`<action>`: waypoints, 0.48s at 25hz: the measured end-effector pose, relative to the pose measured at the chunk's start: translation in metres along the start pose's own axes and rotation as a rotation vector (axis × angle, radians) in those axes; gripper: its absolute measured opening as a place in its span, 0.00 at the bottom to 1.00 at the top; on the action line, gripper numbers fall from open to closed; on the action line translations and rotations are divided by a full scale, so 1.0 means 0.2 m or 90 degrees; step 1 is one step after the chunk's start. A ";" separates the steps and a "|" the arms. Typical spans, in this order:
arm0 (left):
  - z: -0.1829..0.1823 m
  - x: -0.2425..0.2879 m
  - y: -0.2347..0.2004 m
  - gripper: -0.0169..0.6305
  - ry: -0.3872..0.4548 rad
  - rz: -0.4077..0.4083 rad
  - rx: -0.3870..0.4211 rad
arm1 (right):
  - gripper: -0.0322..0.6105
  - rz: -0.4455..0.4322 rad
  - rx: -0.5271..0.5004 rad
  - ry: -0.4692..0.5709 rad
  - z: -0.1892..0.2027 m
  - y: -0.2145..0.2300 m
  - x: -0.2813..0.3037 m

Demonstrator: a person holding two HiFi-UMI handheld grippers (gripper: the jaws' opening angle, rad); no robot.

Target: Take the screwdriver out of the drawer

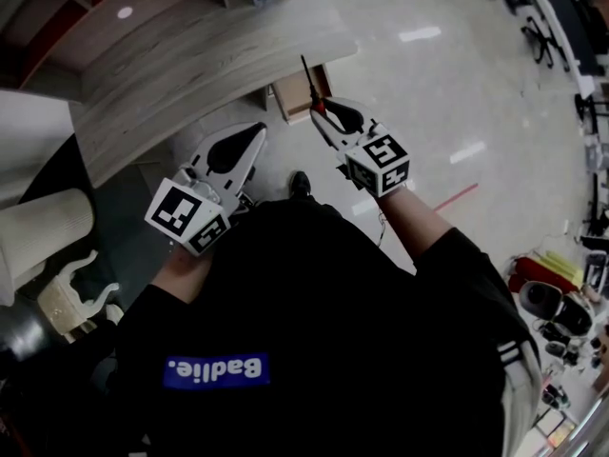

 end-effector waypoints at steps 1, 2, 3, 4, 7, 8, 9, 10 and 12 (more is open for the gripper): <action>0.00 0.00 0.00 0.03 0.001 0.000 0.000 | 0.23 -0.004 0.004 0.009 -0.02 -0.01 -0.01; 0.00 0.01 0.00 0.03 0.000 0.001 0.000 | 0.23 -0.008 0.007 0.018 -0.04 -0.03 -0.02; 0.00 0.01 0.00 0.03 -0.001 0.001 0.000 | 0.23 -0.013 0.009 0.025 -0.06 -0.04 -0.03; 0.00 0.01 0.00 0.03 -0.002 0.002 0.000 | 0.23 -0.018 0.010 0.032 -0.08 -0.06 -0.04; 0.01 0.01 0.01 0.03 -0.006 0.003 0.000 | 0.23 -0.031 0.009 0.046 -0.12 -0.09 -0.05; 0.01 0.01 0.01 0.03 -0.007 0.003 0.000 | 0.23 -0.034 0.009 0.050 -0.13 -0.10 -0.05; 0.02 0.01 0.01 0.03 -0.007 0.003 0.000 | 0.23 -0.038 0.010 0.054 -0.14 -0.11 -0.05; 0.02 0.01 0.01 0.03 -0.007 0.003 0.000 | 0.23 -0.042 0.010 0.058 -0.15 -0.12 -0.05; 0.01 0.01 0.02 0.03 -0.006 0.003 0.000 | 0.23 -0.051 0.010 0.066 -0.17 -0.14 -0.06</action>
Point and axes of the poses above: the fingertips, and each gripper's own axes: x forward along the fingers, y to its right, z out of its underside, the point moved 8 cm from there along -x, backward along the fingers, and after that the axes turned 13 degrees about -z, right-handed, at the moved point
